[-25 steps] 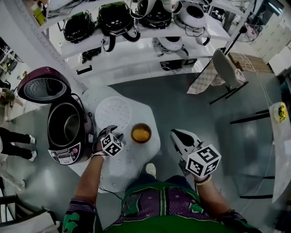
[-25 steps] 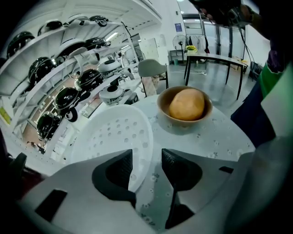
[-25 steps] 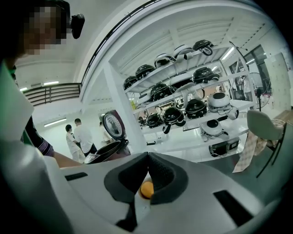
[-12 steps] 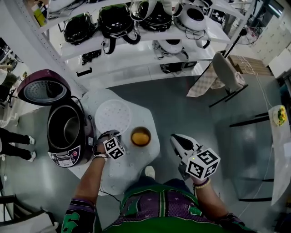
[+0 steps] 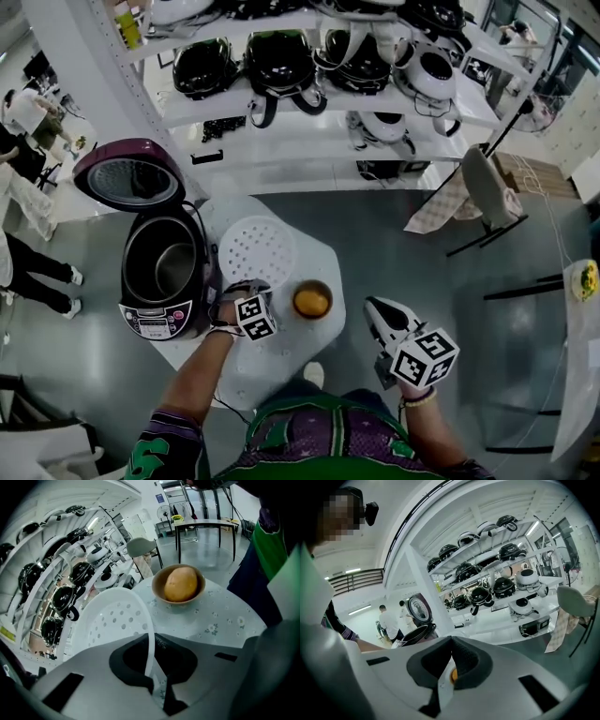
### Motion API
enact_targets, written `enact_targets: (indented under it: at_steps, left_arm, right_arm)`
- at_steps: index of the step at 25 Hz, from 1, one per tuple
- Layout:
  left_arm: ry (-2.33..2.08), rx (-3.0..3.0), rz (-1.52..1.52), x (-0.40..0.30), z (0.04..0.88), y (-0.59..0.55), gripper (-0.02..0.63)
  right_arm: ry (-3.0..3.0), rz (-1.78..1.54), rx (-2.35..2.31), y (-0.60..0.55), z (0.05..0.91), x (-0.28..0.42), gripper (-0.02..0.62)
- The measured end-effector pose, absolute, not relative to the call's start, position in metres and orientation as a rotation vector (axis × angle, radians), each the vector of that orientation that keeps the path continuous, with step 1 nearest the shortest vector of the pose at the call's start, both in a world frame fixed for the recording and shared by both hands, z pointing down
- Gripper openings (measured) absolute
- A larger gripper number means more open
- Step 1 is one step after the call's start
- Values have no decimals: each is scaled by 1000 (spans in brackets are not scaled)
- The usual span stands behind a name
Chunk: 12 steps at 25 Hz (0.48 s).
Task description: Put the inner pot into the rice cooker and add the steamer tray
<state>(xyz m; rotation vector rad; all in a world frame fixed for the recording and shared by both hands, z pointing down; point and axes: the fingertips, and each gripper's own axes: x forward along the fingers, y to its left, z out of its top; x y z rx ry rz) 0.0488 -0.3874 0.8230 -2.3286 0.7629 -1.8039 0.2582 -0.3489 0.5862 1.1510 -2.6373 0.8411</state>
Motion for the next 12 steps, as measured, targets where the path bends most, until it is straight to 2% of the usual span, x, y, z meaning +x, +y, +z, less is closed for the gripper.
enact_targets:
  at_steps: [12]
  left_arm:
    - [761, -2367, -1684, 66, 722, -368, 34]
  right_arm:
    - [-2796, 744, 1015, -357, 529, 204, 6]
